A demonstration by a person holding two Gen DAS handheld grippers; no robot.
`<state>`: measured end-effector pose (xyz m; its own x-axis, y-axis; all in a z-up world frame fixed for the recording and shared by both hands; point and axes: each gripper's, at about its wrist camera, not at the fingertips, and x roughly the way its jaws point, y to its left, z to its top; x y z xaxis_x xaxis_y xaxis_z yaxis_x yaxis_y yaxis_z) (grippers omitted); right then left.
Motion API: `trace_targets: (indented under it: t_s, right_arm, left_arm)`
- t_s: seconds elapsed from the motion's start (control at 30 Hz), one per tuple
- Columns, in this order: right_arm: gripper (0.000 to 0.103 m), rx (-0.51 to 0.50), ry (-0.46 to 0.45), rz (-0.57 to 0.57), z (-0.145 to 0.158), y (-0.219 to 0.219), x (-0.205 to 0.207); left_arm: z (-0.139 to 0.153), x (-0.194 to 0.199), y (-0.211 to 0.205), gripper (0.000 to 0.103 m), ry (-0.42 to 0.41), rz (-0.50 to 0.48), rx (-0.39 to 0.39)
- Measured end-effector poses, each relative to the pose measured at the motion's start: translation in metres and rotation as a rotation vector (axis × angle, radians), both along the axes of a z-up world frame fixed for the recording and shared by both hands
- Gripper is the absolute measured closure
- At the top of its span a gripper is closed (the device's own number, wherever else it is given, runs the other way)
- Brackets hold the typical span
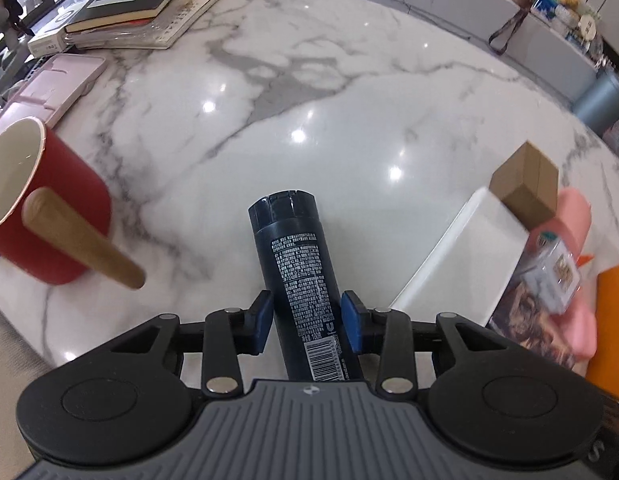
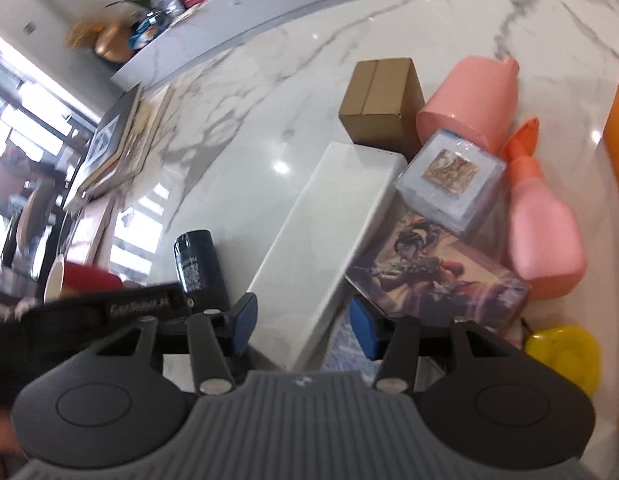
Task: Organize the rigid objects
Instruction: 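Close the left gripper around the navy spray bottle while the right gripper moves toward the long white box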
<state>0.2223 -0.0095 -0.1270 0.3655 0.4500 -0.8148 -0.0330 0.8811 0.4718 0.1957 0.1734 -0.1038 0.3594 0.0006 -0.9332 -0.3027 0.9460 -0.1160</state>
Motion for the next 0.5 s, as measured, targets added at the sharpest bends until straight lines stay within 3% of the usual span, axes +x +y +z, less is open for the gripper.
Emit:
trace_targets:
  t_s: [0.2,0.37,0.5]
  right_arm:
    - [0.046,-0.029,0.020,-0.080,-0.005,0.010,0.020]
    - [0.045,-0.078,0.000,-0.111,-0.008,0.021,0.035]
    - [0.026,-0.104,-0.022,-0.079,-0.010,0.032,0.044]
  left_arm:
    - [-0.003,0.005,0.004,0.061,-0.043,0.012,-0.034]
    - [-0.004,0.011,0.004,0.056,-0.075,0.010,-0.008]
    - [-0.017,0.013,0.015,0.051,-0.052,0.067,-0.070]
